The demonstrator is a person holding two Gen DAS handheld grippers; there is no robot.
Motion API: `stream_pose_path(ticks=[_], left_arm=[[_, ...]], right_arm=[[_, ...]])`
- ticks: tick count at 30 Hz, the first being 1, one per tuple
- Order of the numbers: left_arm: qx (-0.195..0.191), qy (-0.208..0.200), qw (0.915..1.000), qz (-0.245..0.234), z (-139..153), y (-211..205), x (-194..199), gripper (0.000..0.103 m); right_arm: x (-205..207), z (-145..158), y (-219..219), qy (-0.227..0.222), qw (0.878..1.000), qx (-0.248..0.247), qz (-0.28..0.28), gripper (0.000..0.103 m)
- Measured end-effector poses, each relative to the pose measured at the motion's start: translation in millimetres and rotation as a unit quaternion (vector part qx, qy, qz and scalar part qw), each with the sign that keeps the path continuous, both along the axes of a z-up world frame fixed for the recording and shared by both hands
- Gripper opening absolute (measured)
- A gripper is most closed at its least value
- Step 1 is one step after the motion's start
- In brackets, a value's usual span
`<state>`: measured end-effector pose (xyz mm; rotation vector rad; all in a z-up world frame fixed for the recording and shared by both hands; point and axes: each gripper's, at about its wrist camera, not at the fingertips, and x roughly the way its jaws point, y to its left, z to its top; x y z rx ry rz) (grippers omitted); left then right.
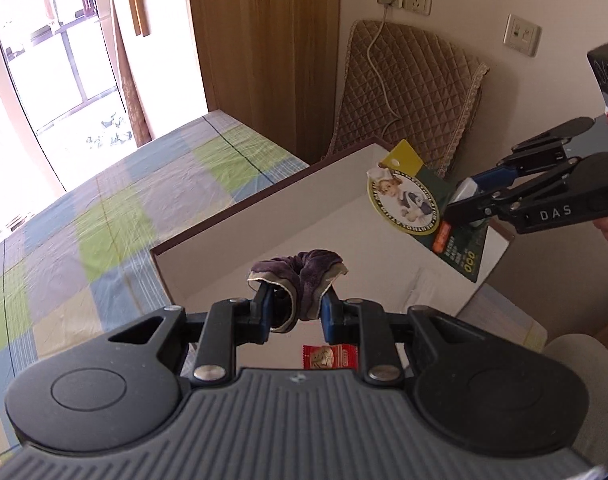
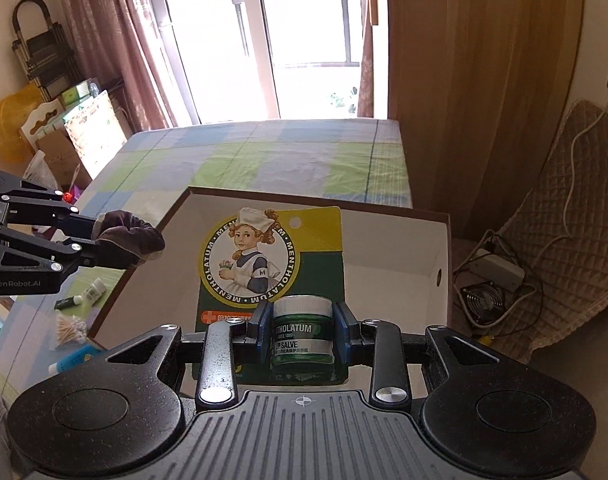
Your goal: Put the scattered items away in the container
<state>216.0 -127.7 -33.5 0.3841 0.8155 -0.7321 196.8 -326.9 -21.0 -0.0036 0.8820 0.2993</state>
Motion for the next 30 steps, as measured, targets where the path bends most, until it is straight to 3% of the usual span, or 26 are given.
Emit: stream_pose_path(ticks=[6,15,30], left_arm=[[0.041,0.013,0.9991,0.001,-32.4,-23.4,25.7,0.02],[0.056,0.049,0.9969,0.022,-75.2,-35.1,53.5,0.02],[0.08,0.067,0.9922,0.068,-118.4,-53.1,68.7,0.023]], right_arm=[[32.3,-23.2,1.2,0.035,0.999,-0.016,-0.015,0.035],[59.1,-61.7,-1.4,0.068,0.997,-0.035,-0.031,0.035],[82.7,-104.9,-10.4,0.1,0.991,-0.057,-0.073,0.035]])
